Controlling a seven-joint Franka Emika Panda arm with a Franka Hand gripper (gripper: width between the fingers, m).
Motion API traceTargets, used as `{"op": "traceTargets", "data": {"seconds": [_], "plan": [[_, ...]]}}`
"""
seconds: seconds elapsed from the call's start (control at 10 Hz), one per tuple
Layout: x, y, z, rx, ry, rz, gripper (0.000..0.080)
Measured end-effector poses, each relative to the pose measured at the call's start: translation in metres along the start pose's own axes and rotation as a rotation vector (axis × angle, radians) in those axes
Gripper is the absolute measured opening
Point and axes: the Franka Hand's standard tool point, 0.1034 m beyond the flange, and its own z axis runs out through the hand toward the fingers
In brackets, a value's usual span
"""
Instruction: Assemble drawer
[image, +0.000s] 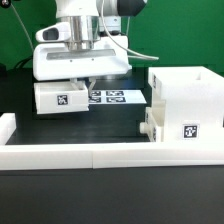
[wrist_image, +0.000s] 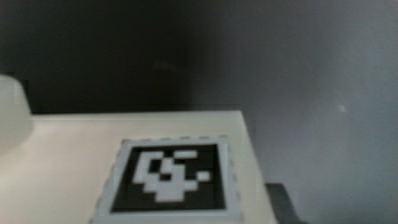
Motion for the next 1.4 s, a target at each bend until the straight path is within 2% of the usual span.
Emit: {"op": "traceTargets", "data": {"seconds": [0.4, 0.5, 1.0, 1.2, 1.4], "plan": [[0.054, -0.021, -0.01, 0.035, 0.004, -0.076, 0.0042], [0.061, -0.024, -0.011, 0.039, 0.006, -0.092, 0.0042], [0.055, -0.018, -0.008, 0.037, 0.001, -0.471, 0.0042], [0.068, -0.017, -0.01, 0.04, -0.008, -0.658, 0.0042], [0.081, -0.017, -0.011, 0.056, -0.029, -0.749, 0.0042]]}}
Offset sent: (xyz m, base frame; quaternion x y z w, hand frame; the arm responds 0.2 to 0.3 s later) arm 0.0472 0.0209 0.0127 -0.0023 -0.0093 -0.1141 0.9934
